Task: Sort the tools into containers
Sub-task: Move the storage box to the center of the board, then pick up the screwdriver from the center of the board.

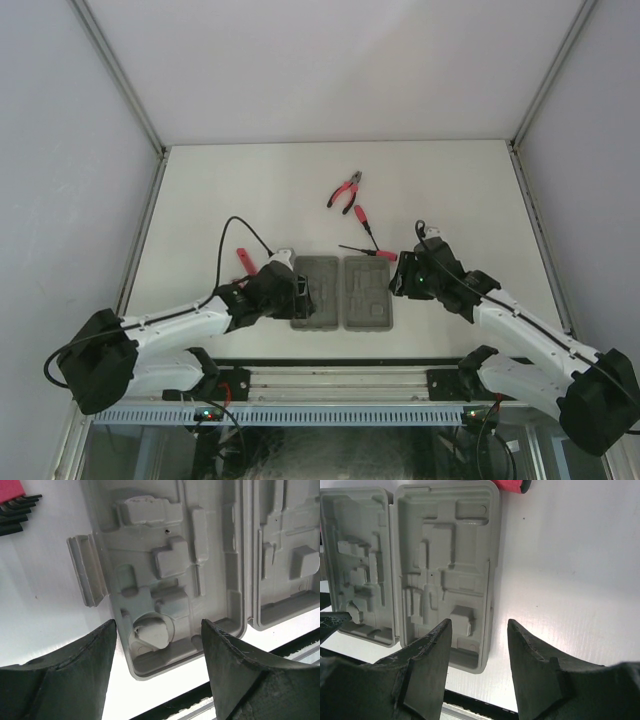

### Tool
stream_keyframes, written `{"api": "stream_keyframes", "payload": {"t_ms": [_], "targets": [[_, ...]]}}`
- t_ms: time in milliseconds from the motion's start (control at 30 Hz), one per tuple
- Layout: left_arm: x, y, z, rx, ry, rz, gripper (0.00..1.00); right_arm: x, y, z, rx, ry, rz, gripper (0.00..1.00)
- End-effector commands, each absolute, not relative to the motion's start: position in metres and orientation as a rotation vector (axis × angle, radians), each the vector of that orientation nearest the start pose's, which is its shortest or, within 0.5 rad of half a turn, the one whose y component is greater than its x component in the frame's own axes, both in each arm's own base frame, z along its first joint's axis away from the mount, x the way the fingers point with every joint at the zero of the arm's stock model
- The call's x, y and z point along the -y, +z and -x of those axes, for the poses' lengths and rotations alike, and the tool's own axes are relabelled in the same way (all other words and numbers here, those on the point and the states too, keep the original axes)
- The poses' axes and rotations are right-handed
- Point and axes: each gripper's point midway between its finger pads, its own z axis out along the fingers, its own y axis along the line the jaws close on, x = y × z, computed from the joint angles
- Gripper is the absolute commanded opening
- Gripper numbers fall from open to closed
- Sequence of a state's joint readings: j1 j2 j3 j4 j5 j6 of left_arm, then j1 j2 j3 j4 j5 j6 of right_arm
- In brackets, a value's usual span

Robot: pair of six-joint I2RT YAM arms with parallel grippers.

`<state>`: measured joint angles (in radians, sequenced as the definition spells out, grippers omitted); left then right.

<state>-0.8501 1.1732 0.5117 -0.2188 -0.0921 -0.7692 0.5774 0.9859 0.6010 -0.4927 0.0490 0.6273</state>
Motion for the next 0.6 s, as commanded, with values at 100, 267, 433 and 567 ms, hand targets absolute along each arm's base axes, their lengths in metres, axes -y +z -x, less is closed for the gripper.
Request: {"api": "stream_keyframes", "payload": {"t_ms": [100,267,433,567], "targets": [[0.227,0.058,-0.178,-2.491,-0.646,-0.048,0.72,-0.154,0.096,-0.211,-2.45,0.489,-0.104,0.48],[0.212,0.079,-0.185,-2.441,-0.568,-0.042,0.73,-0.146,0.104,-0.221,-2.397,0.463,-0.167,0.48],[0.206,0.1,-0.193,-2.4,-0.529,-0.039,0.74,-0.142,0.118,-0.237,-2.303,0.465,-0.19,0.51],[0.203,0.114,-0.199,-2.373,-0.523,-0.031,0.73,-0.14,0.126,-0.249,-2.258,0.488,-0.23,0.53]]}}
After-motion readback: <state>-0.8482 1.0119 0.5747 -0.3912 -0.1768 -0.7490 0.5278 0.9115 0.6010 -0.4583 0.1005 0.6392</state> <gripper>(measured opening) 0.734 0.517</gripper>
